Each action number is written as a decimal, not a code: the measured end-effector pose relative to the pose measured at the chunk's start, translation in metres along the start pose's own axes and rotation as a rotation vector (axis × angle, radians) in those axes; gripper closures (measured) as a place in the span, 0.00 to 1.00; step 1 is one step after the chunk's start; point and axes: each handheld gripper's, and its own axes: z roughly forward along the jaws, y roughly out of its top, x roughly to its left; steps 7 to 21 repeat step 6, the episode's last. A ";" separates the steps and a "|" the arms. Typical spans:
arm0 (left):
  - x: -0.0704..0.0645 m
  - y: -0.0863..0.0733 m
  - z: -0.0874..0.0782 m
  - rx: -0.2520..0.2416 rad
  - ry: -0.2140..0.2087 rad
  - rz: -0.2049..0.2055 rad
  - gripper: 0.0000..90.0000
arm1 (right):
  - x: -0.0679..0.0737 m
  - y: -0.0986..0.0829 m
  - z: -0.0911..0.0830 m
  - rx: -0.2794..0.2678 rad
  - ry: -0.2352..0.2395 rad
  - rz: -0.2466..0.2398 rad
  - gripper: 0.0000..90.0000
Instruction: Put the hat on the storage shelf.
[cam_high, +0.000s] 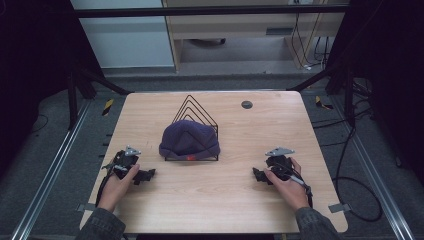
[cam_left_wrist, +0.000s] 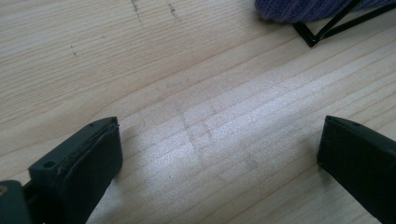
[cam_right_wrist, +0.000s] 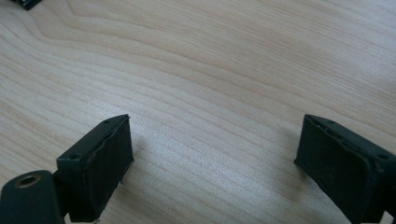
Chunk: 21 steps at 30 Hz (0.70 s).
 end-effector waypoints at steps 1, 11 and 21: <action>0.000 0.000 0.000 0.000 0.000 0.000 0.00 | 0.001 -0.002 0.000 -0.022 -0.004 0.004 0.11; 0.000 0.000 0.000 0.003 -0.005 0.001 0.00 | 0.002 -0.007 0.000 -0.060 -0.010 0.017 0.11; 0.000 0.000 0.000 0.003 -0.005 0.001 0.00 | 0.002 -0.007 0.000 -0.060 -0.010 0.017 0.11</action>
